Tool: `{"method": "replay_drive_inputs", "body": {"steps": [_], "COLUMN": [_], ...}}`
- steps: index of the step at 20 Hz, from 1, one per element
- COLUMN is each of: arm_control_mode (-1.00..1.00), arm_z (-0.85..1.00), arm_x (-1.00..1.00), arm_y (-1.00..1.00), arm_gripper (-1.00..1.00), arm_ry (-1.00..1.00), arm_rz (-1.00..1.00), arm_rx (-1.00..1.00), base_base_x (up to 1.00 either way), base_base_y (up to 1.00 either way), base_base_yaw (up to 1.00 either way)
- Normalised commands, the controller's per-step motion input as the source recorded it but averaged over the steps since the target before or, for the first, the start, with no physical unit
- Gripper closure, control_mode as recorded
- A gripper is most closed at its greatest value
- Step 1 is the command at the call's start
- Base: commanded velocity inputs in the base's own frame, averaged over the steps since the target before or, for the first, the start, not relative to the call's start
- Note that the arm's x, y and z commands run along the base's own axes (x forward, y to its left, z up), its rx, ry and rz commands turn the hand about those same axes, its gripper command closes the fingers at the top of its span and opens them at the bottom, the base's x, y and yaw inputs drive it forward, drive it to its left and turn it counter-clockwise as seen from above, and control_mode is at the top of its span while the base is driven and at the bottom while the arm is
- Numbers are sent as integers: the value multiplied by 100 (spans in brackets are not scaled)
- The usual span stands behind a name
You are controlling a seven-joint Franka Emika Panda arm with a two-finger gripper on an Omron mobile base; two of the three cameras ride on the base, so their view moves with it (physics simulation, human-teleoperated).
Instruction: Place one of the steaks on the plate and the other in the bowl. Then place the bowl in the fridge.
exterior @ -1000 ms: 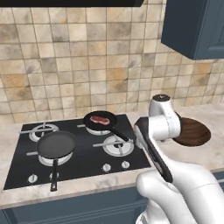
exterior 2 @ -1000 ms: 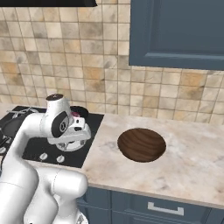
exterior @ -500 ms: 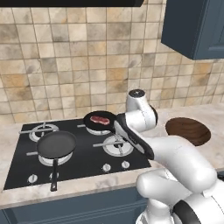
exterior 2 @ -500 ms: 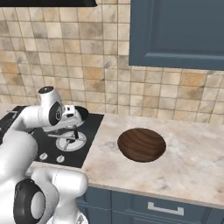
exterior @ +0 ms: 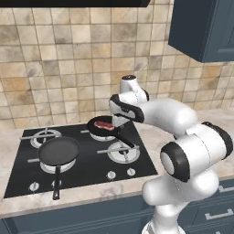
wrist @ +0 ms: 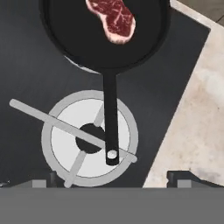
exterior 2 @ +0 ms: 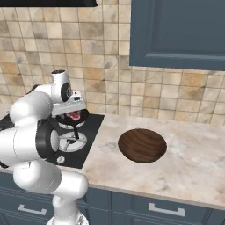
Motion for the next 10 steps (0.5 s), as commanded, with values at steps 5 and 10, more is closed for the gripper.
{"method": "replay_drive_inputs", "body": {"steps": [5, 10], "arm_control_mode": [-100, -100], "arm_z": [-7, -45], "arm_x": [90, 62], "arm_y": [59, 0], "arm_gripper": [-100, -100], "arm_ry": [3, 0], "arm_rz": [6, 1], "arm_rx": [0, 4], "base_base_x": [0, 0], "base_base_y": [0, 0], "base_base_yaw": [0, 0]}}
